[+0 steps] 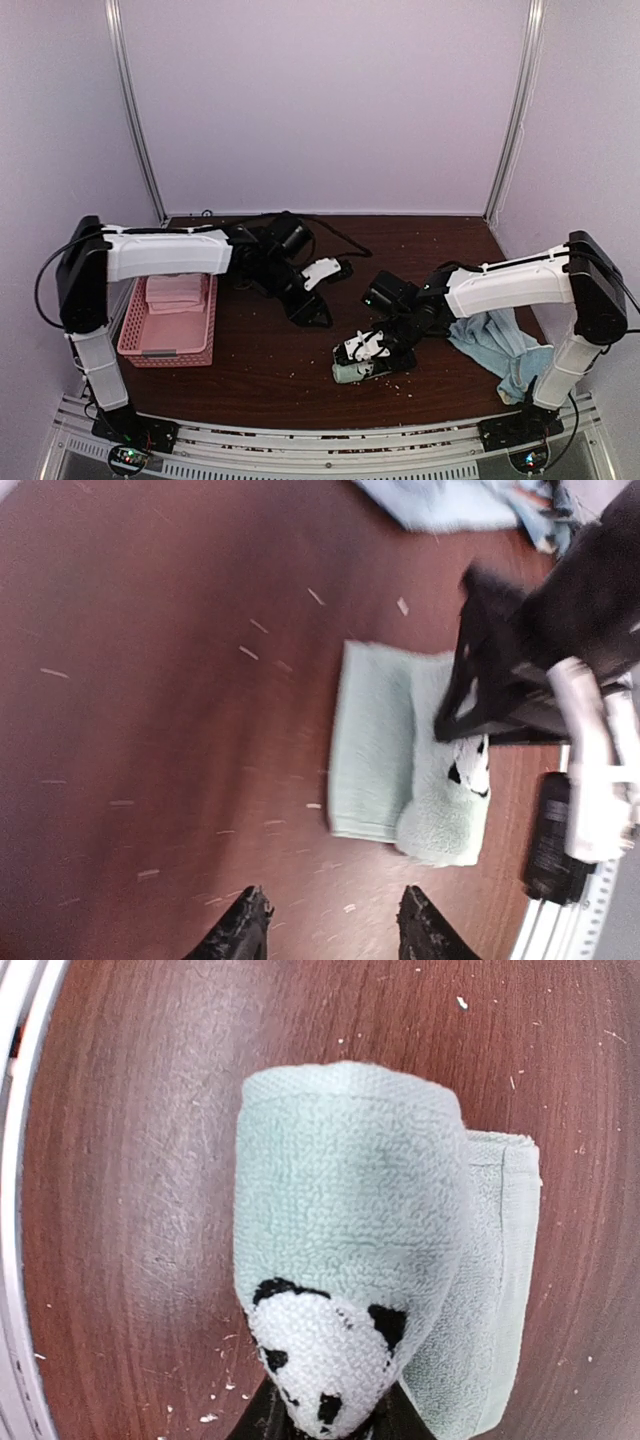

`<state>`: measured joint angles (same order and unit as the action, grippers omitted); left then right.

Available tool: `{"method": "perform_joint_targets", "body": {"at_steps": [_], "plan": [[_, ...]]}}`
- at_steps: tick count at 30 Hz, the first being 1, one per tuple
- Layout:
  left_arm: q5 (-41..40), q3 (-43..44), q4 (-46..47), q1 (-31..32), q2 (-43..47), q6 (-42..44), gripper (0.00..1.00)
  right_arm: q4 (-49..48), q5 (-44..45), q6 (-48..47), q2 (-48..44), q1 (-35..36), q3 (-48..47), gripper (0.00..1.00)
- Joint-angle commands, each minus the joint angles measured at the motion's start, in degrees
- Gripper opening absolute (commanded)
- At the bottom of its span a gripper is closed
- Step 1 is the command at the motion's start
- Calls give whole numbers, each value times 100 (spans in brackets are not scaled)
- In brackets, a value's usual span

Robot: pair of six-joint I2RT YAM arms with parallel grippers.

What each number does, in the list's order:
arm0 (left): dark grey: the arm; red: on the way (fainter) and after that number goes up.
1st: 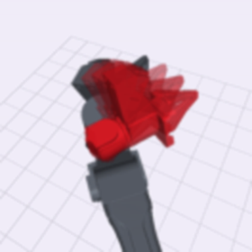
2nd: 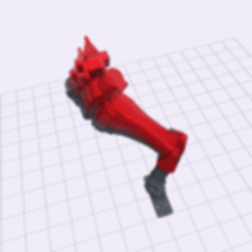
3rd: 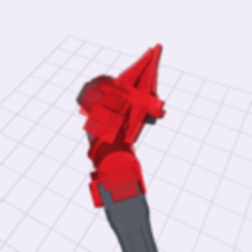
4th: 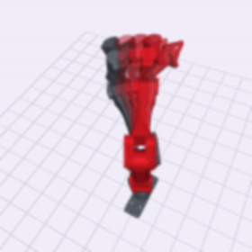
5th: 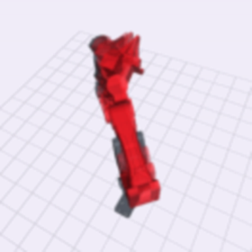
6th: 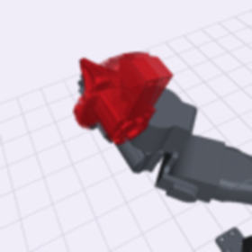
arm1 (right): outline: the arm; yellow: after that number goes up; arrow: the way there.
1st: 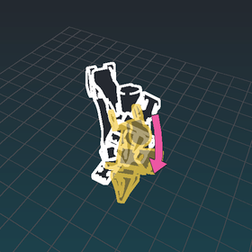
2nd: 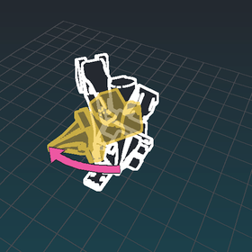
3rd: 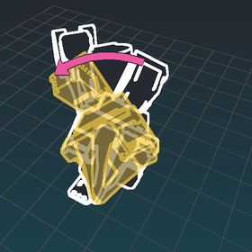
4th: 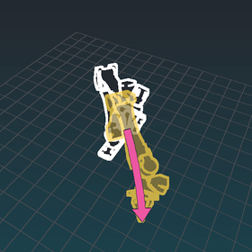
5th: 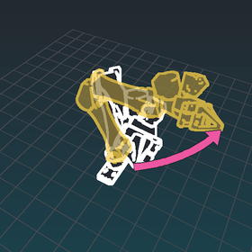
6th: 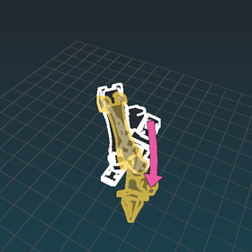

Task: Roll the towels
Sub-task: Roll the towel at the center of the board.

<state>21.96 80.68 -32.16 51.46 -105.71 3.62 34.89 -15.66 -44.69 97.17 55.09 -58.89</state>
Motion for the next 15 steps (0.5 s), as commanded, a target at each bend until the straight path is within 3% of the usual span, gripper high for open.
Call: {"method": "perform_joint_targets", "body": {"at_steps": [1,5,7,11,15], "plan": [[-1464,-628,1280,165,1381,220,46,1468,-1199,100,868,-454,-495,17],[-2357,-1153,1764,854,2083,921,51,2417,-1817,50,1883,-1098,-1442,17],[-2364,-1182,1740,1190,2095,1159,52,2918,-2083,-67,2424,-1338,-1932,17],[-2604,-953,1556,1808,1535,1502,53,3678,-2450,-322,3203,-1592,-2664,17],[-2606,-637,1437,1987,599,1773,52,3957,-2671,-467,3656,-1692,-2919,17]]}}
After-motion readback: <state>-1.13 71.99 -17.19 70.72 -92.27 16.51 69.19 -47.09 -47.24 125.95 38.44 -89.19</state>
